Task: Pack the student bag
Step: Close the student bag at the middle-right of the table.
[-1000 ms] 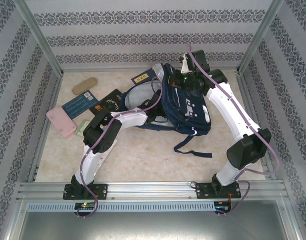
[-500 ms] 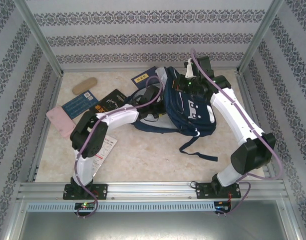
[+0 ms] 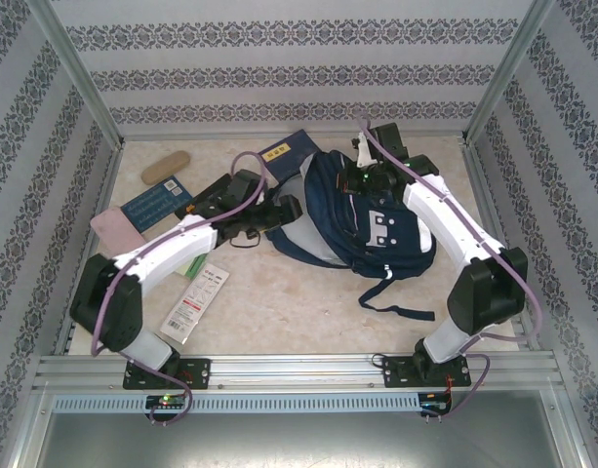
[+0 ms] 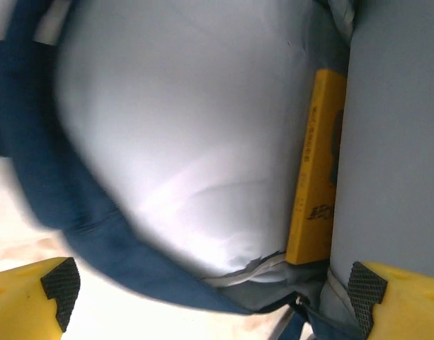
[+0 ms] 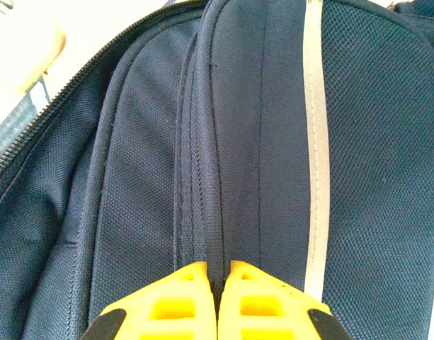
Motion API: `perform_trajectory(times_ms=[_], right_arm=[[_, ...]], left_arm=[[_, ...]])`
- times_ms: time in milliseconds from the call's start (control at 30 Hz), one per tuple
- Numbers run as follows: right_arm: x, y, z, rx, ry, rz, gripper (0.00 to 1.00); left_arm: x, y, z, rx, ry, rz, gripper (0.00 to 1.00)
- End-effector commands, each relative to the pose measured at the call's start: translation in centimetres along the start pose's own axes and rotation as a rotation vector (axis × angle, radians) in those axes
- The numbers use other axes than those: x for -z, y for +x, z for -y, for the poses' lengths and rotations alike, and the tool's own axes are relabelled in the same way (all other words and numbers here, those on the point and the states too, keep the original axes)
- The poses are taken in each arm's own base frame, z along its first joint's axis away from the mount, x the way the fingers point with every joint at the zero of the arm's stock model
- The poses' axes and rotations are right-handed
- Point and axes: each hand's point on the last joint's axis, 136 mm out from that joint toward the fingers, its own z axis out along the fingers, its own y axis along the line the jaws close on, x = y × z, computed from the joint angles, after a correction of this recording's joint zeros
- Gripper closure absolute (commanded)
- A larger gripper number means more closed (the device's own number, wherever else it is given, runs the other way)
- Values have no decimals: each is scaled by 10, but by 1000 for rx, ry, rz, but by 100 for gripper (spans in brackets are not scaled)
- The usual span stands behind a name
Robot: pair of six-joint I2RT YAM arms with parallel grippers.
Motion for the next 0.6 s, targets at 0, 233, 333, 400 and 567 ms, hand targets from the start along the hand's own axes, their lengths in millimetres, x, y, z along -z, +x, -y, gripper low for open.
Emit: perform_trajectory(times_ms=[0,233,333,400,567], right_arm=[[-22,9,27,32,114,-28,100],[-52,35,50,67,200,-128,86],[-57,39,48,72,189,-140,66],[-57,38,40,76,165,-133,61],[-52,31,2,105,93,-97,53]], left_arm=[[29,-7,-25,-45,-95,37,0],[50,-26,-66,-25,-179,54,0],[51,-35,-77,-23,-205,57,0],[50,-43,-86,-30,-221,70,0],[36,-65,-115,-10,-248,59,2]])
